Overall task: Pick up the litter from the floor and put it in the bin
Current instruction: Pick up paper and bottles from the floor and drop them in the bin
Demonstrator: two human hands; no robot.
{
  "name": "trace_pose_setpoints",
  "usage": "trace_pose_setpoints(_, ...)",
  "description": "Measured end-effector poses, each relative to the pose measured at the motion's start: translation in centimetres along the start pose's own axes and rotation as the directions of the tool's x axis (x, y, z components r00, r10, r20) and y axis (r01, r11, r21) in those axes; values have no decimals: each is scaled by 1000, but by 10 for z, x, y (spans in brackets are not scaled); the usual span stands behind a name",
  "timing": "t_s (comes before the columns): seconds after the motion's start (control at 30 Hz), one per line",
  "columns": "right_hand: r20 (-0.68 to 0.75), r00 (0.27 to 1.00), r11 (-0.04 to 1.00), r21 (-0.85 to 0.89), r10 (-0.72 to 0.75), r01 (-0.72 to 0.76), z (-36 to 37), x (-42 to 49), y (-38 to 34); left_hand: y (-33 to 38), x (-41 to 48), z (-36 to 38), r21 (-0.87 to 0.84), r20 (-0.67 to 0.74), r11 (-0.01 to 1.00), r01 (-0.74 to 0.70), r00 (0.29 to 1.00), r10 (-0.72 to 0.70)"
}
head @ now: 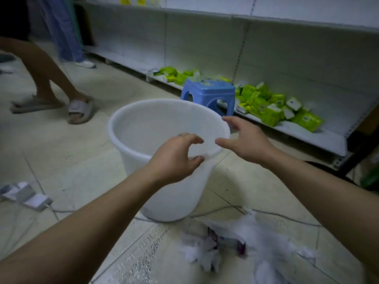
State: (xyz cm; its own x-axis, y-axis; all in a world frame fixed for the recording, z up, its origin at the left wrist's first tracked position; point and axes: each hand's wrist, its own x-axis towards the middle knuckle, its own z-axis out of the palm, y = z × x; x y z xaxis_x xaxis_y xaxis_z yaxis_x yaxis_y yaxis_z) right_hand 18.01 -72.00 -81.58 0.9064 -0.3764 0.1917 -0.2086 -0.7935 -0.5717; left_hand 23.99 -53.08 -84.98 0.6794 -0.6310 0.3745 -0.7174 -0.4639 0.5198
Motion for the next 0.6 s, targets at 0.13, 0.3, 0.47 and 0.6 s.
trace_pose_setpoints(0.13, 44, 997, 993, -101, -55, 60, -4, -44, 51, 42, -8, 37, -57, 16, 990, -131, 991, 132)
trace_pose_setpoints(0.3, 139, 990, 996, -86, 34, -22, 15, -97, 130, 50, -48, 104, -141, 291, 988, -55, 952, 95)
trace_pose_setpoints(0.47, 302, 935, 982, -92, 187, -167, 61, -160, 202, 23, -79, 166, 34, 529, 993, 110, 841, -111)
trace_pose_setpoints(0.6, 458, 833, 932, -320, 309, -170, 94, -204, 242, 16, -105, 218, 79, 585, 973, 217, 780, -222)
